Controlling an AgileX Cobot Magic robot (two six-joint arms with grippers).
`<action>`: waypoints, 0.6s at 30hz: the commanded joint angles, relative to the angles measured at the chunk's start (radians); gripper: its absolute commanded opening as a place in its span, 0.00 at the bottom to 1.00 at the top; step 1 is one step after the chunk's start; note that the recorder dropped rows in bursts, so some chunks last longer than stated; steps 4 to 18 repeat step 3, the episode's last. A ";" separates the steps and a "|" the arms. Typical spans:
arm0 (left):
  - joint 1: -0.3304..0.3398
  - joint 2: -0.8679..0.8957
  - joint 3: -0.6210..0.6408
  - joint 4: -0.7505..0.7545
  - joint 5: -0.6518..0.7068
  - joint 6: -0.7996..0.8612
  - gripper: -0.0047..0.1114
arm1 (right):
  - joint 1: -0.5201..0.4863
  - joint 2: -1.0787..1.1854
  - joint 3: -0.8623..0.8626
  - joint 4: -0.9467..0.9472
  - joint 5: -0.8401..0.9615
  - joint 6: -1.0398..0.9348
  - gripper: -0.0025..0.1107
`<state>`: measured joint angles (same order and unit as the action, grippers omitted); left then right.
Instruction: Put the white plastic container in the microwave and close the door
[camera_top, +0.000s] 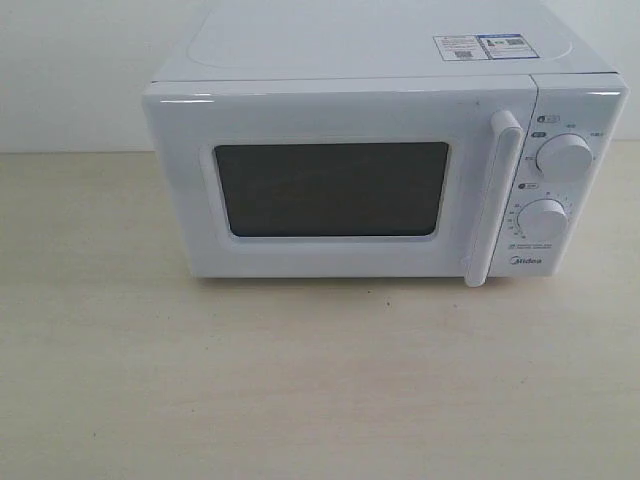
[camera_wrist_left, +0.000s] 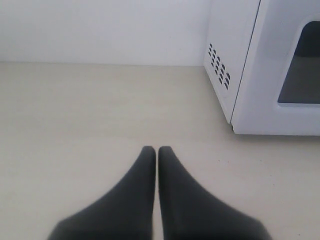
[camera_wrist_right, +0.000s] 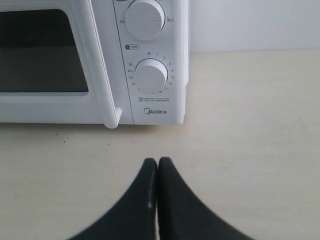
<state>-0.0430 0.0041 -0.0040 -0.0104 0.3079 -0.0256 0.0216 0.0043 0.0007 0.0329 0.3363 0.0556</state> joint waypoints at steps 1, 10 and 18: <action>0.003 -0.004 0.004 0.003 -0.004 0.004 0.08 | -0.002 -0.004 -0.001 -0.001 -0.004 -0.003 0.02; 0.003 -0.004 0.004 0.003 -0.004 0.004 0.08 | -0.002 -0.004 -0.001 -0.001 -0.004 -0.003 0.02; 0.003 -0.004 0.004 0.003 -0.004 0.004 0.08 | -0.002 -0.004 -0.001 -0.001 -0.004 -0.003 0.02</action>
